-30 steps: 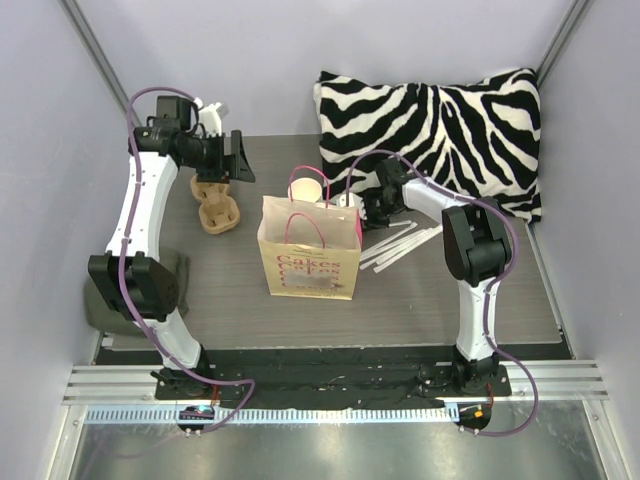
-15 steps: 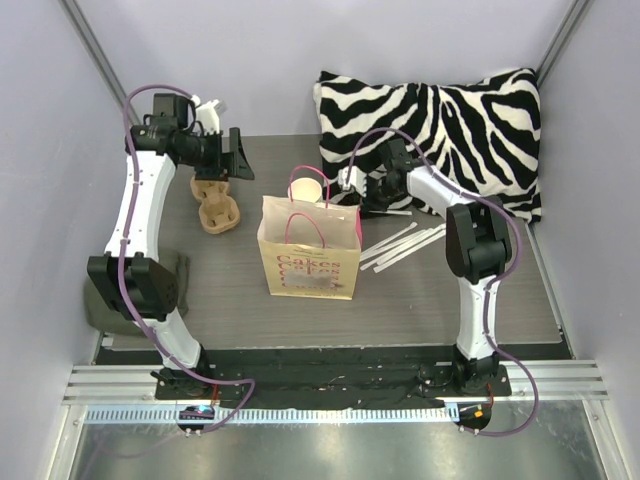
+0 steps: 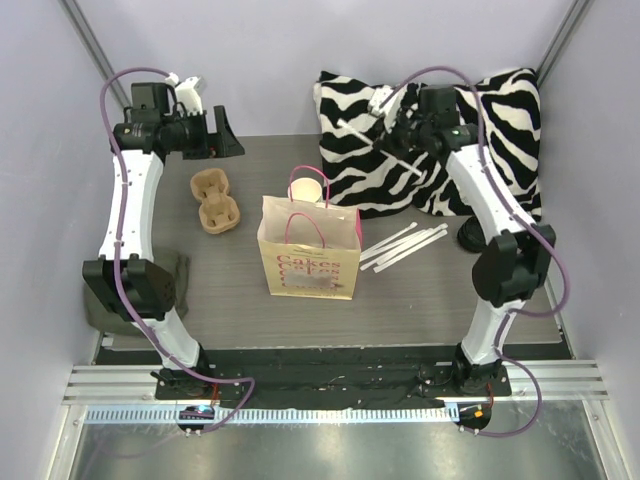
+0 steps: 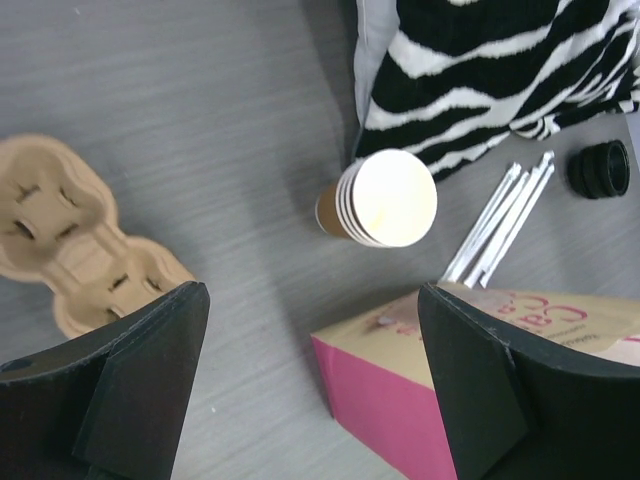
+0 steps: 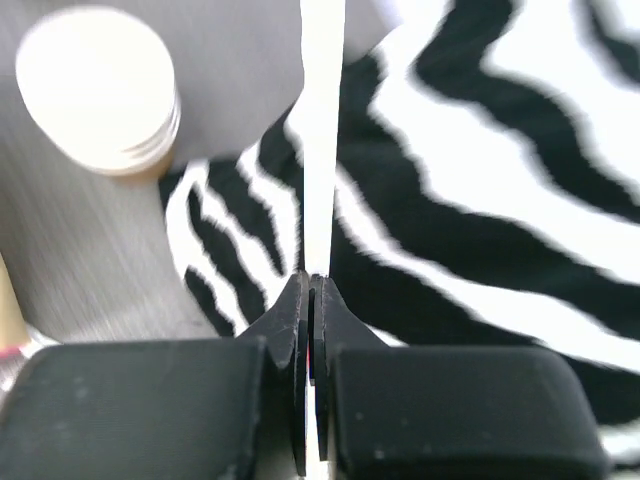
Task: Pack the takeout coffee
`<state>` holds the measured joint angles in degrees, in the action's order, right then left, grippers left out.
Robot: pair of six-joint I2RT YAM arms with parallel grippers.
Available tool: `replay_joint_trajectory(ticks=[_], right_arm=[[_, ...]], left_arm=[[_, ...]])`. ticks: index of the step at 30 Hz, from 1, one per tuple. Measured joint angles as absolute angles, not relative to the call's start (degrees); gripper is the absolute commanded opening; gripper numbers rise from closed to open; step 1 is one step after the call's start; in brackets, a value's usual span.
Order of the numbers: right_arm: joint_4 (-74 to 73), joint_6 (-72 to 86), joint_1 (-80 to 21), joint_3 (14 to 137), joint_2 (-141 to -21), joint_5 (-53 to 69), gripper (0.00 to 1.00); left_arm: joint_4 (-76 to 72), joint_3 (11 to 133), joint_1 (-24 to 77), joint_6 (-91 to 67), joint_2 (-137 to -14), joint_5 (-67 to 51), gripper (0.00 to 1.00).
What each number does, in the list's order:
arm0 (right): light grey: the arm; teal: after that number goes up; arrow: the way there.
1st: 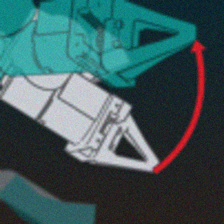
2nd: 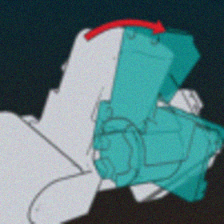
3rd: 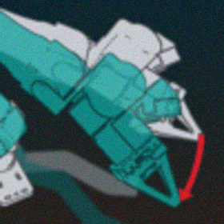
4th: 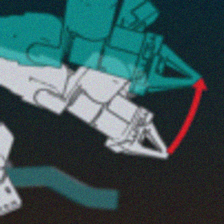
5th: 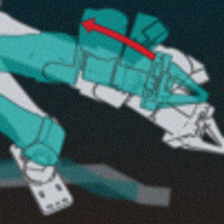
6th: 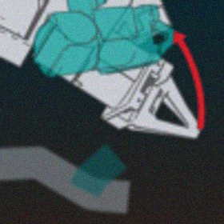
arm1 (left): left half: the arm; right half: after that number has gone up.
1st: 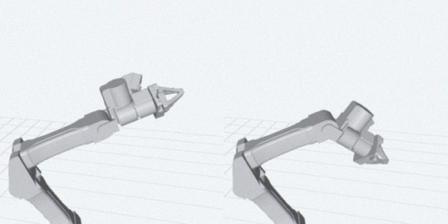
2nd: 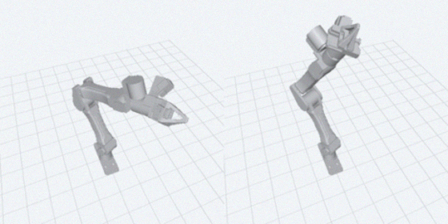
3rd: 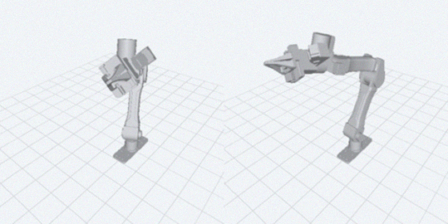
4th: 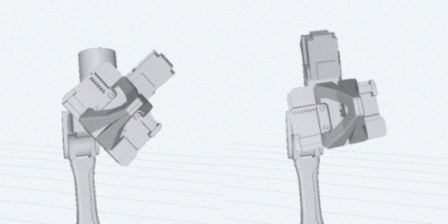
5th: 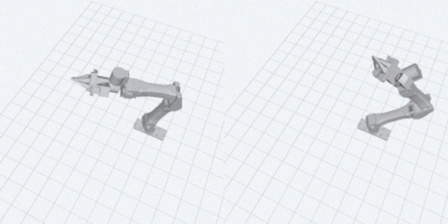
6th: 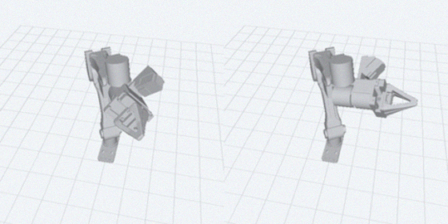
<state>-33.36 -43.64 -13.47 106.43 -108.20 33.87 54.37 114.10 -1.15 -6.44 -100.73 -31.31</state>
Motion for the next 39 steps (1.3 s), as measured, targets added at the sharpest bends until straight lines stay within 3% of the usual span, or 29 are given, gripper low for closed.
replay_joint_trajectory(ticks=[9, 18, 29, 39], right_arm=[[-25.69, -27.35, -15.40, 113.65, -96.51, 33.32, 0.01], [-19.59, -16.38, -25.19, 115.57, -89.62, 34.63, 0.01], [-3.53, -0.99, -37.54, 99.20, -85.25, 34.79, 0.01], [4.36, 0.64, -39.90, 79.31, -81.80, 33.10, 0.01]], left_arm=[[47.99, 114.15, -1.43, -5.56, -99.94, -30.46, 0.93], [41.39, 109.89, -1.63, -8.60, -95.39, -29.95, 1.00], [37.67, 102.08, -2.26, -10.11, -88.95, -23.88, 1.00], [37.56, 99.77, -2.42, -10.26, -86.50, -23.53, 1.00]])
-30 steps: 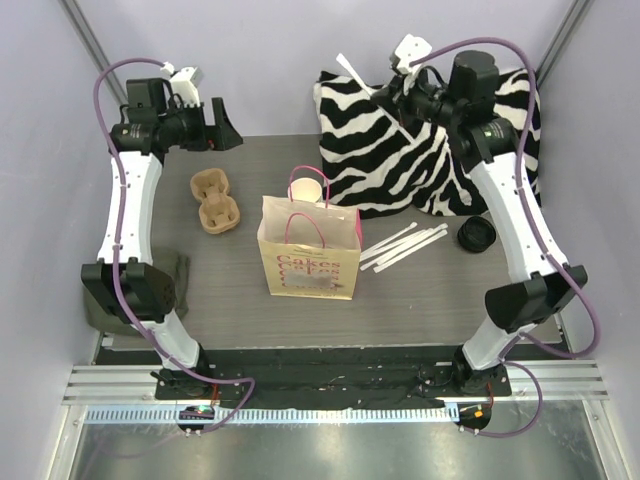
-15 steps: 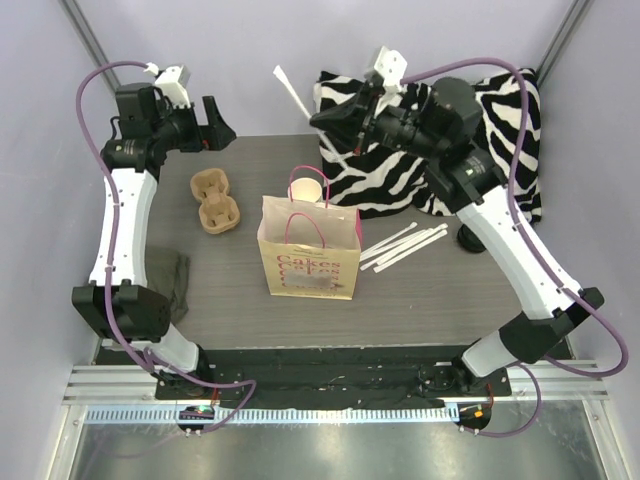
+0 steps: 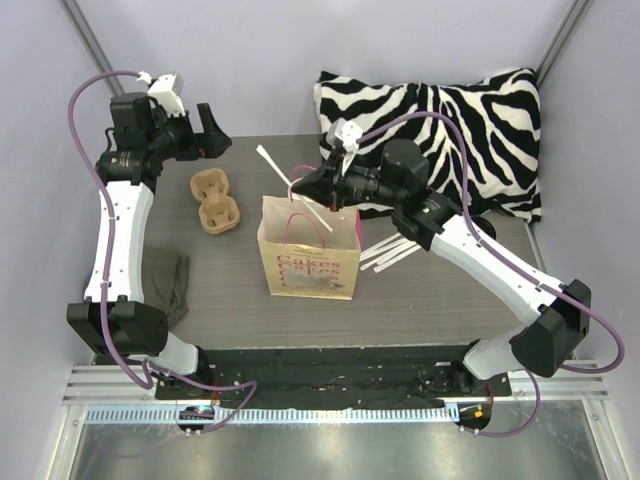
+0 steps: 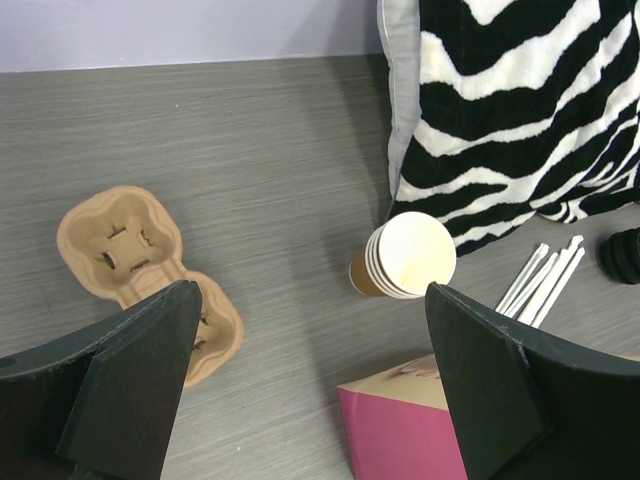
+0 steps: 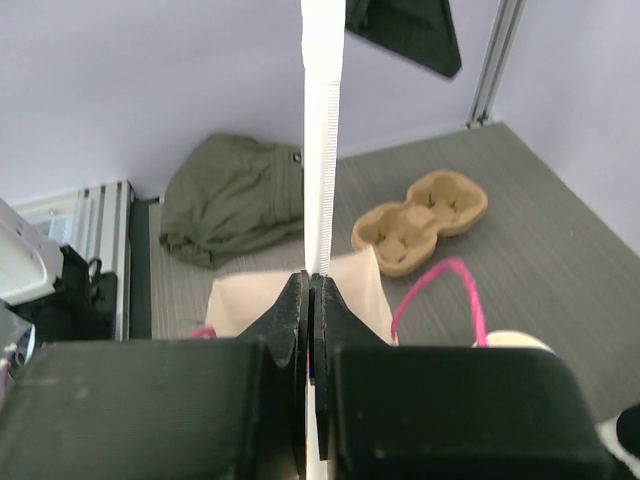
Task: Pack the takeout coffee
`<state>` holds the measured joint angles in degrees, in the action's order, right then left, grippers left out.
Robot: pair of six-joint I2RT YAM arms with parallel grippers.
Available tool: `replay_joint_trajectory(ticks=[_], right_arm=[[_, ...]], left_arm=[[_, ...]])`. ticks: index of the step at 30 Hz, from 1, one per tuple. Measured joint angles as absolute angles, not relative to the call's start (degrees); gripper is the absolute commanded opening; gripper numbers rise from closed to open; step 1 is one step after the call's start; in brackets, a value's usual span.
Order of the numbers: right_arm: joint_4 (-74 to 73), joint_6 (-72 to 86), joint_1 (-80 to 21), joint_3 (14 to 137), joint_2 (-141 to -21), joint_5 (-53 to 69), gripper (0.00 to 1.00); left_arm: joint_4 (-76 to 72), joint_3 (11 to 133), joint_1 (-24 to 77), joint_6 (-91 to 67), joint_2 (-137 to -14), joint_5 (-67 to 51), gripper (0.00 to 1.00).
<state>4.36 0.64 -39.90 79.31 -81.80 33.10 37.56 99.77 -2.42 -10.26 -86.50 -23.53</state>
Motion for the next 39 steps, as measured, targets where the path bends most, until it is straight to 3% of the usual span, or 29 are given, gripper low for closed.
replay_joint_trajectory(ticks=[19, 32, 39], right_arm=[[1.13, -10.85, -39.90, 63.81, -74.24, 34.70, 0.01], [-4.21, -14.90, -39.90, 65.17, -74.52, 34.87, 0.32], [-6.20, -14.74, -39.90, 69.71, -74.61, 32.67, 0.34]], left_arm=[[38.41, 97.73, -2.76, -10.28, -86.11, -23.62, 1.00], [40.38, 97.43, -3.44, -8.95, -86.06, -23.62, 1.00], [41.56, 97.43, -5.06, -7.38, -86.06, -24.03, 1.00]])
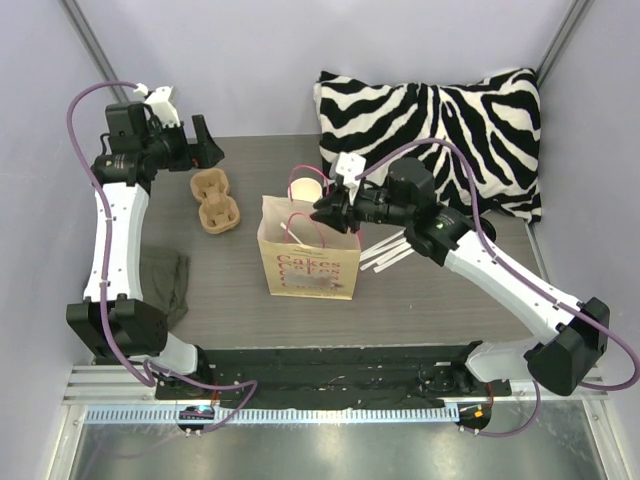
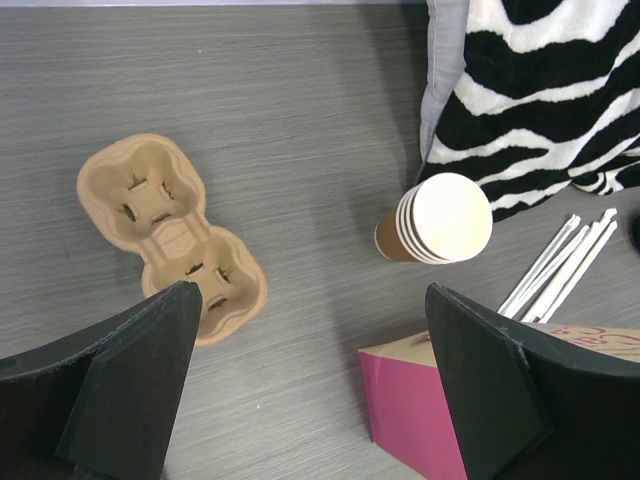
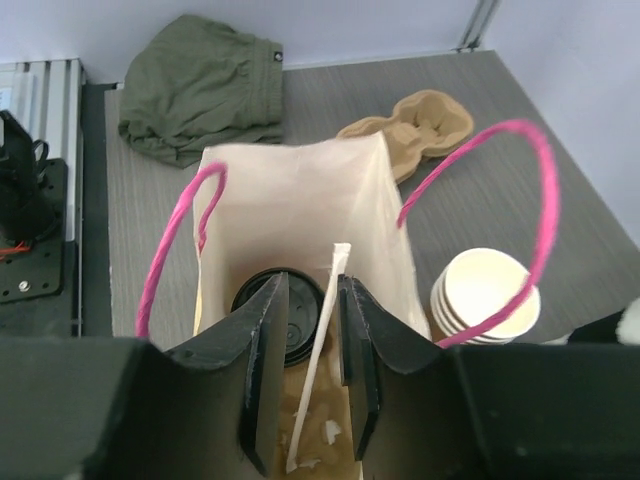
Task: Pack the takeout coffee
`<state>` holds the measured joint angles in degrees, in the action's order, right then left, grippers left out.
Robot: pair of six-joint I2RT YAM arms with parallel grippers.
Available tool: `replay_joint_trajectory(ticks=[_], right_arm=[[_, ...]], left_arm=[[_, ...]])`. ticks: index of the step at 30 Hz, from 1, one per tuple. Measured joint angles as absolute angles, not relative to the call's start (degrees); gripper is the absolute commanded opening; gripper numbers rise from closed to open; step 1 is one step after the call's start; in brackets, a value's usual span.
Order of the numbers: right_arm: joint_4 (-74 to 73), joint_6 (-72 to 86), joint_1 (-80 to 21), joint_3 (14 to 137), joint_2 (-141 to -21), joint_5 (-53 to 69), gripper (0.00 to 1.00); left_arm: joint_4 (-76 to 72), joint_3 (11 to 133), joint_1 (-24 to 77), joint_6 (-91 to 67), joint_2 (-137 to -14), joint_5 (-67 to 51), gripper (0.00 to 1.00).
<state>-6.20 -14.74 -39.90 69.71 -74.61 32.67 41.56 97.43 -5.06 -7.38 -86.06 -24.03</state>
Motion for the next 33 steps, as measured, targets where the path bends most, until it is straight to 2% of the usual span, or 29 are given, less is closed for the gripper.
replay_joint_trajectory(ticks=[9, 13, 18, 25, 33], right_arm=[[-6.94, -12.64, -36.34, 80.73, -75.05, 25.61, 0.45], [-7.64, -8.16, -28.18, 86.26, -77.08, 21.74, 0.61], [-11.75, -2.33, -16.51, 87.15, -78.04, 17.80, 0.73], [-17.10, 2.46, -3.64, 76.69, -76.14, 15.40, 0.91], [-22.48, 5.78, 1.87, 62.50, -74.28, 15.68, 0.99]], left_arm=[[47.22, 101.41, -5.39, -5.13, -88.20, -26.17, 1.00], [54.37, 108.16, -5.39, -3.44, -92.31, -28.69, 1.00], [61.98, 110.48, -5.39, 0.16, -95.74, -29.76, 1.00], [64.58, 100.68, -4.51, 3.16, -94.54, -23.40, 1.00], [62.65, 81.08, -3.05, 7.16, -87.53, -17.41, 1.00]])
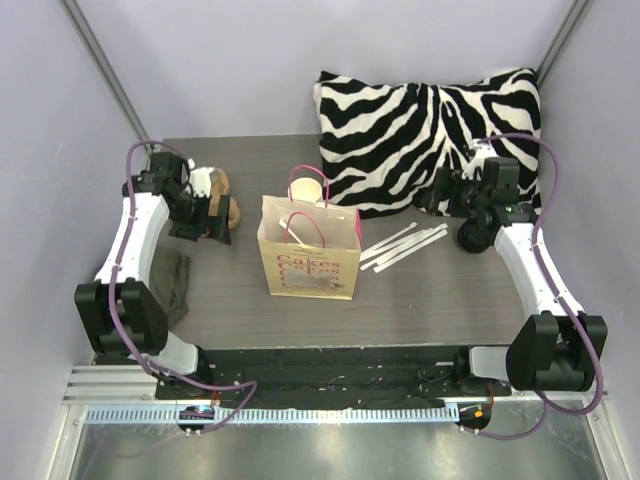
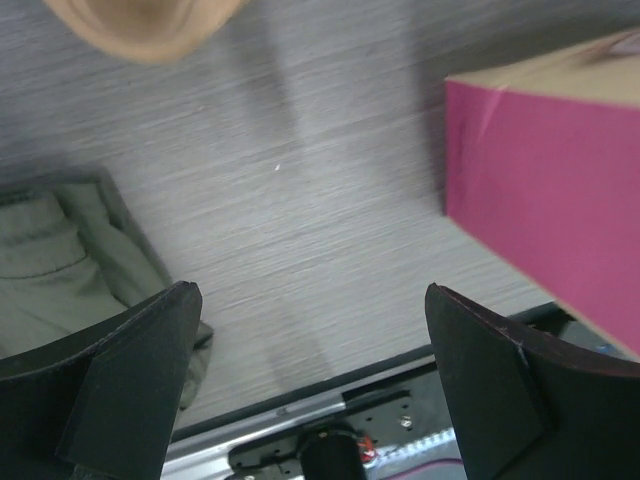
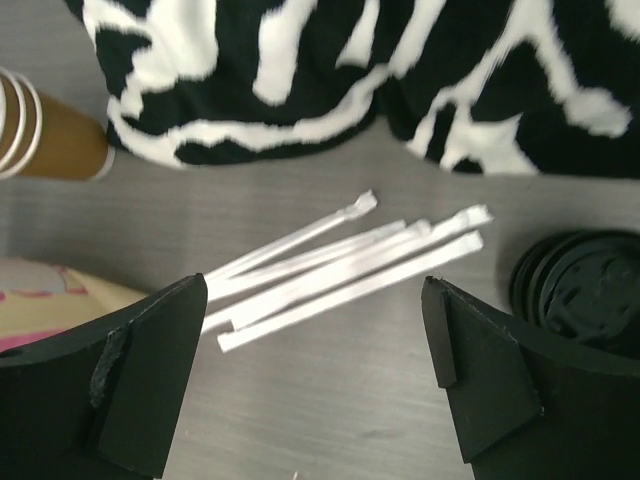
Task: Pack the takeout coffee
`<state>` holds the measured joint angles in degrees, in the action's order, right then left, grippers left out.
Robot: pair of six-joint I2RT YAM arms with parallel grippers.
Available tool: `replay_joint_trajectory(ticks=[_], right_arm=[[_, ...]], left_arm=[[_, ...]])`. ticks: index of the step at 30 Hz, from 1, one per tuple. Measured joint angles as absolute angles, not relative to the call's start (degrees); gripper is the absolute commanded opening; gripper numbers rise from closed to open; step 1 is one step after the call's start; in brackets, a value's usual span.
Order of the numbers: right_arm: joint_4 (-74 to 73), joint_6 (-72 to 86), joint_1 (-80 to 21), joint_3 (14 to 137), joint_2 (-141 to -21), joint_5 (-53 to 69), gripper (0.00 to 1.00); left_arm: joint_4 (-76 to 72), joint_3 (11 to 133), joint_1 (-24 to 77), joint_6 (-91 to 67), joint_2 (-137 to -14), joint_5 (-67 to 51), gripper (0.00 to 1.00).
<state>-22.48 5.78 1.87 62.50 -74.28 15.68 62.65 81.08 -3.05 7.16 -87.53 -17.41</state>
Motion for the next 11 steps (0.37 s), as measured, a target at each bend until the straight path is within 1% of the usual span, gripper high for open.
replay_joint_trajectory(ticks=[6, 11], right_arm=[[-22.90, 6.57, 1.43, 55.90, -67.77, 17.43, 1.00], [-24.25, 6.22, -0.93, 54.50, -62.83, 17.21, 1.00]], left_arm=[[59.37, 70.37, -3.07, 9.78, -79.79, -15.55, 1.00], [57.93, 65.78, -3.07, 10.68, -75.13, -15.55, 1.00]])
